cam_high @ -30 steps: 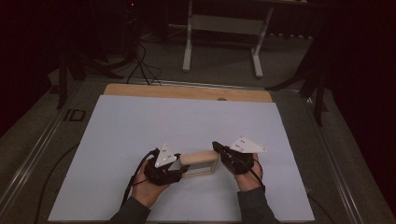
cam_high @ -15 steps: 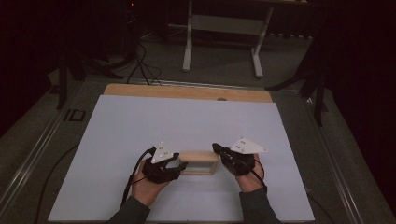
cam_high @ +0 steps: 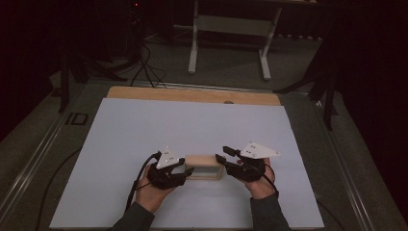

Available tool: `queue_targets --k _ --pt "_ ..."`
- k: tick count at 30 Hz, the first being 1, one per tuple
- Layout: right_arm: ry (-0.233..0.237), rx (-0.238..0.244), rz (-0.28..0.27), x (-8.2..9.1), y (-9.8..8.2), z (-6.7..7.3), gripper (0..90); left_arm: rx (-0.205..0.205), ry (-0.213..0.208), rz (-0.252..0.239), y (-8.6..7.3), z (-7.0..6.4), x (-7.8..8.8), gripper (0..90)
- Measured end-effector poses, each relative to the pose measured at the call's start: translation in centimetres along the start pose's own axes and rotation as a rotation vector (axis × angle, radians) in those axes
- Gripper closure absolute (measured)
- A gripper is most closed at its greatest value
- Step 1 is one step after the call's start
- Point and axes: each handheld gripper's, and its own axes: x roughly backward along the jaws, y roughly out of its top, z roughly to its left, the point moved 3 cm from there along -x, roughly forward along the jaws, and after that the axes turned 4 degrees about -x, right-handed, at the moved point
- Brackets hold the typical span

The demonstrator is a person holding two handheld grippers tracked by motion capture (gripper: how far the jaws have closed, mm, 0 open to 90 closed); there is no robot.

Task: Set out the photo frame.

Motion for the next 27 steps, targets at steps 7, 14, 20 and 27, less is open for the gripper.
queue_targets --k 7,14,20,27 --pt "0.031 0.003 0.040 -0.3 -0.4 0.2 45.8 0.008 -0.005 -0.011 0.1 0.2 0.0 53.0" --pt "0.056 0.007 0.081 -0.5 -1.0 0.1 42.9 0.011 -0.015 -0.020 0.3 0.3 -0.1 53.8" --pt "0.066 0.025 0.110 -0.6 -1.5 -0.1 43.5 0.008 -0.014 -0.021 0.3 0.3 -0.1 54.0" --pt "0.080 0.031 0.122 -0.6 -1.8 -0.3 42.9 0.000 -0.010 -0.021 0.3 0.3 -0.1 54.5"
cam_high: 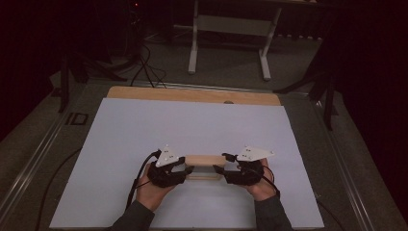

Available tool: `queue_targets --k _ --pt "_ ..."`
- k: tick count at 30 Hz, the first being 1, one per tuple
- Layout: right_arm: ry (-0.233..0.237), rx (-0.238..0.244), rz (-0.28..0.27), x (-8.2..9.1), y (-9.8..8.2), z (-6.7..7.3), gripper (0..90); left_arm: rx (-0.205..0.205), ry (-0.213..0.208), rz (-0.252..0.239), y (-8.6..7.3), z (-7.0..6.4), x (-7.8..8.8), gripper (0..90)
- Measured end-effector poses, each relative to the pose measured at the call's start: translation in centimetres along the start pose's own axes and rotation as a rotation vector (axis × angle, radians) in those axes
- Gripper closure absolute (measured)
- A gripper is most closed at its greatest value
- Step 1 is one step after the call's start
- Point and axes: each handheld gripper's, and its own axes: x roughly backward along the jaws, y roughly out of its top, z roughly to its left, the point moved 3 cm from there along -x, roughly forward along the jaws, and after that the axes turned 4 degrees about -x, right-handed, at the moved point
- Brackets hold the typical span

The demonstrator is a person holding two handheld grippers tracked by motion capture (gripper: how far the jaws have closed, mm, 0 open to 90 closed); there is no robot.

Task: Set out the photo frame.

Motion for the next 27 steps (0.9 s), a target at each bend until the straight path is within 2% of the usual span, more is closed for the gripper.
queue_targets --k 4,13,27 --pt "-0.010 0.012 0.034 -0.28 -0.42 -0.14 45.1 0.001 0.001 0.000 0.00 0.06 0.06 55.4" --pt "-0.018 0.022 0.051 -0.12 -0.66 -0.48 52.7 -0.011 0.003 0.004 0.02 0.11 0.16 57.0" --pt "-0.051 0.048 0.063 -0.27 -0.49 -0.20 55.2 -0.025 0.004 0.004 0.12 0.28 0.51 59.5"
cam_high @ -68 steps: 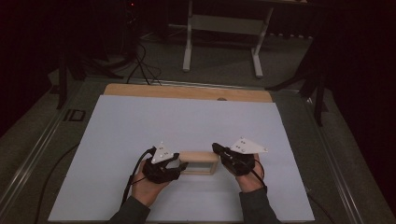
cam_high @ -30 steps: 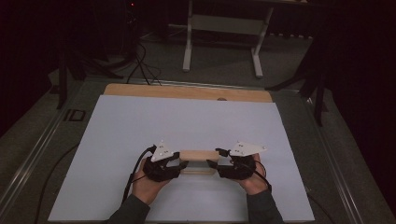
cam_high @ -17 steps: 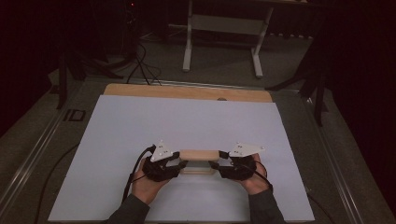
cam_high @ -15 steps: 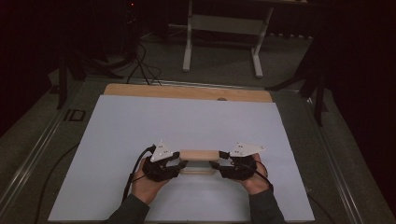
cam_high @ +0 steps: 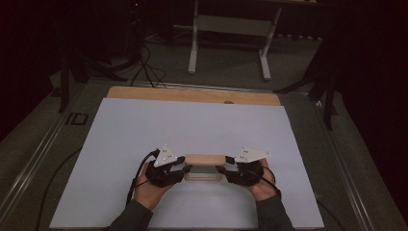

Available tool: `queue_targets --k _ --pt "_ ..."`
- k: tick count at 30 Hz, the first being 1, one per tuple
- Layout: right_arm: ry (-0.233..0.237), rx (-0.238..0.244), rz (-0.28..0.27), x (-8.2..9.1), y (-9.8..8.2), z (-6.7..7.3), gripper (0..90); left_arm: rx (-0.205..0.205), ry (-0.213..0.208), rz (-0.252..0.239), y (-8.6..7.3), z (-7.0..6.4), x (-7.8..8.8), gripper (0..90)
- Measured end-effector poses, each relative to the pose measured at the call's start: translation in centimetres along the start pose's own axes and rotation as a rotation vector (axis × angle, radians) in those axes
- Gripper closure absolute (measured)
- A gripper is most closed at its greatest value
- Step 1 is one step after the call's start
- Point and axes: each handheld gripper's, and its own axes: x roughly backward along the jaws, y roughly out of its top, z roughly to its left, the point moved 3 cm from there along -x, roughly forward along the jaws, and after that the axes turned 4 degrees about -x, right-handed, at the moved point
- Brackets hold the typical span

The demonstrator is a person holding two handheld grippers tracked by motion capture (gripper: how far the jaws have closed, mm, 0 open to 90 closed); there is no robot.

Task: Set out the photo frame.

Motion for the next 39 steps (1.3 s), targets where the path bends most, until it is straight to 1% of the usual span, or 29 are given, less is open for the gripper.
queue_targets --k 8,9,18,19,22,26,28,31,35,37,38,39 --pt "-0.005 0.010 -0.001 -0.2 0.1 0.2 55.9 -0.004 0.001 0.003 0.0 0.1 0.2 59.6" --pt "-0.004 0.011 -0.003 -0.2 0.1 0.3 56.1 -0.012 0.003 0.008 0.0 0.3 0.3 59.7" --pt "-0.006 0.019 -0.008 -0.7 0.3 0.5 56.7 -0.015 0.015 0.011 -0.1 0.7 0.5 59.4" --pt "-0.008 0.021 -0.005 -0.9 0.5 0.6 56.7 -0.009 0.021 0.015 -0.1 0.9 0.6 59.3" --pt "-0.011 0.027 -0.004 -1.2 0.7 0.7 56.8 -0.008 0.030 0.016 -0.1 1.2 0.7 59.1" --pt "-0.011 0.027 -0.002 -1.4 0.9 0.7 56.8 -0.007 0.034 0.017 -0.2 1.4 0.8 59.1" --pt "-0.013 0.039 -0.001 -1.9 1.2 0.6 56.7 -0.004 0.043 0.020 -0.2 1.8 0.9 59.0" --pt "-0.017 0.040 -0.010 -2.3 1.5 0.7 56.7 0.010 0.050 0.016 -0.2 2.1 0.9 59.0" --pt "-0.019 0.042 -0.011 -2.6 1.7 0.6 56.7 0.017 0.053 0.011 -0.3 2.6 0.9 59.0" --pt "-0.027 0.041 -0.022 -2.9 2.1 0.6 56.6 0.032 0.062 0.003 -0.3 3.0 1.0 59.1" --pt "-0.029 0.040 -0.025 -3.0 2.3 0.6 56.6 0.032 0.062 0.003 -0.3 3.0 1.0 59.0" --pt "-0.031 0.040 -0.028 -3.1 2.4 0.6 56.7 0.038 0.068 0.001 -0.3 3.4 1.0 59.1"
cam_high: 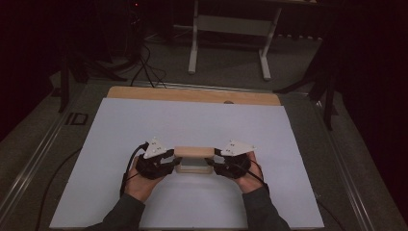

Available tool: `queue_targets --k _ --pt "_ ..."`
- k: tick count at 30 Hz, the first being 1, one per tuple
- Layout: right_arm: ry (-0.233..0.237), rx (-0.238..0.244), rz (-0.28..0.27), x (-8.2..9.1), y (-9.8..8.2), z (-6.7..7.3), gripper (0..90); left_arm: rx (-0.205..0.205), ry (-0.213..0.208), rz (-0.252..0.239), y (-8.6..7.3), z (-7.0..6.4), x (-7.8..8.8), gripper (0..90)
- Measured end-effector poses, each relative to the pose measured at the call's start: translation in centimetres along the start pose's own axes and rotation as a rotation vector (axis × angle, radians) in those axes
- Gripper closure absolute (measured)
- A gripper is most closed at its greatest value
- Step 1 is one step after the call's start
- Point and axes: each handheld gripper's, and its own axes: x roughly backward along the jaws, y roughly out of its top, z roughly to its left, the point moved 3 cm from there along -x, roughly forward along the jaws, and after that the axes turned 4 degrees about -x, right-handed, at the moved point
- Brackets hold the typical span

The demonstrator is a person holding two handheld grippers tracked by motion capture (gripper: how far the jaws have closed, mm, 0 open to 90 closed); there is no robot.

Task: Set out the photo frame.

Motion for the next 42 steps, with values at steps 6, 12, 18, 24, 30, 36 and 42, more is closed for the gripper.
queue_targets --k 6,12,18,24,30,36,42 --pt "-0.031 0.012 -0.005 -0.9 0.8 0.0 58.2 0.021 0.025 -0.019 0.0 1.4 -0.2 66.9" --pt "-0.018 0.007 -0.008 -1.1 0.8 -0.5 58.2 0.025 0.009 -0.030 0.0 1.6 -0.5 65.6" --pt "-0.009 0.019 -0.009 -1.2 0.8 -0.9 58.0 0.022 -0.005 -0.032 0.1 1.7 -1.2 57.1" --pt "-0.006 0.030 -0.003 -1.3 0.6 -1.4 57.5 -0.019 -0.028 -0.043 0.2 1.8 -1.8 54.2" --pt "-0.018 0.041 0.004 -1.5 0.5 -1.7 57.1 -0.054 -0.021 -0.028 0.8 1.8 -1.8 55.1" --pt "-0.030 0.037 0.007 -2.2 0.9 -1.8 57.0 -0.073 0.006 -0.013 1.0 2.5 -1.9 55.2" --pt "-0.054 0.054 0.020 -3.1 1.7 -2.2 57.0 -0.063 0.033 -0.016 1.2 3.5 -2.3 55.2"
